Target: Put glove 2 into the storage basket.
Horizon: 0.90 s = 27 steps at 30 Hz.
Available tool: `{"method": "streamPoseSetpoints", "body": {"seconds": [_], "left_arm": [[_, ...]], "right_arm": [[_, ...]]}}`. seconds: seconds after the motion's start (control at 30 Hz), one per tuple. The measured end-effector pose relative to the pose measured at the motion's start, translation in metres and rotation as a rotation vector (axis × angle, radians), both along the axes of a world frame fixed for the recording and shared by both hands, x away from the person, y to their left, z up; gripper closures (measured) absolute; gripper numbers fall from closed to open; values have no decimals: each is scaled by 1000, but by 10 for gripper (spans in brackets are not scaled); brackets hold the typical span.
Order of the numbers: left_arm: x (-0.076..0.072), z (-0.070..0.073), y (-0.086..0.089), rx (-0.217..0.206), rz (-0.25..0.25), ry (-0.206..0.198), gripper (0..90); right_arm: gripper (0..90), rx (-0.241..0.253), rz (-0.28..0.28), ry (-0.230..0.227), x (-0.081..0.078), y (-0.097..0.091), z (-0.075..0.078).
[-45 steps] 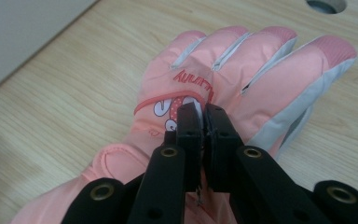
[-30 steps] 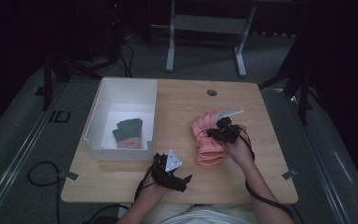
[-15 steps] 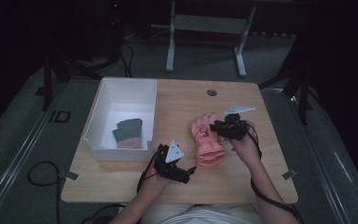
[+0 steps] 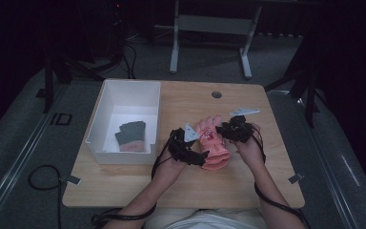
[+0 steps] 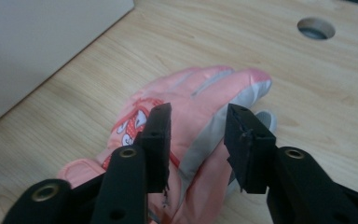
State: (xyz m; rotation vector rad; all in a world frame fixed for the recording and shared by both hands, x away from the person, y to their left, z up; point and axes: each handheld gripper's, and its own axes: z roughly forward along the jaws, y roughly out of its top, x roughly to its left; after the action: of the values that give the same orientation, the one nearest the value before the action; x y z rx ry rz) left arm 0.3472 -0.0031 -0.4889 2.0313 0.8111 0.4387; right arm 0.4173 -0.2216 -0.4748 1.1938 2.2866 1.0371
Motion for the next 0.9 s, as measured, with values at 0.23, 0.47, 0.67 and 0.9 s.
{"method": "streamPoseSetpoints", "body": {"seconds": [0.23, 0.47, 0.67, 0.9], "left_arm": [[30, 0, -7, -7, 3, 65, 35], [70, -14, -4, -45, 51, 212, 114], [97, -43, -11, -47, 13, 419, 198], [115, -61, -14, -98, -84, 567, 430]], "right_arm": [[525, -22, -31, 87, 6, -14, -22], [501, 68, -6, 208, 18, -32, -41], [504, 139, 23, 234, 21, -39, -50], [639, 99, 65, 242, 20, -28, -50]]}}
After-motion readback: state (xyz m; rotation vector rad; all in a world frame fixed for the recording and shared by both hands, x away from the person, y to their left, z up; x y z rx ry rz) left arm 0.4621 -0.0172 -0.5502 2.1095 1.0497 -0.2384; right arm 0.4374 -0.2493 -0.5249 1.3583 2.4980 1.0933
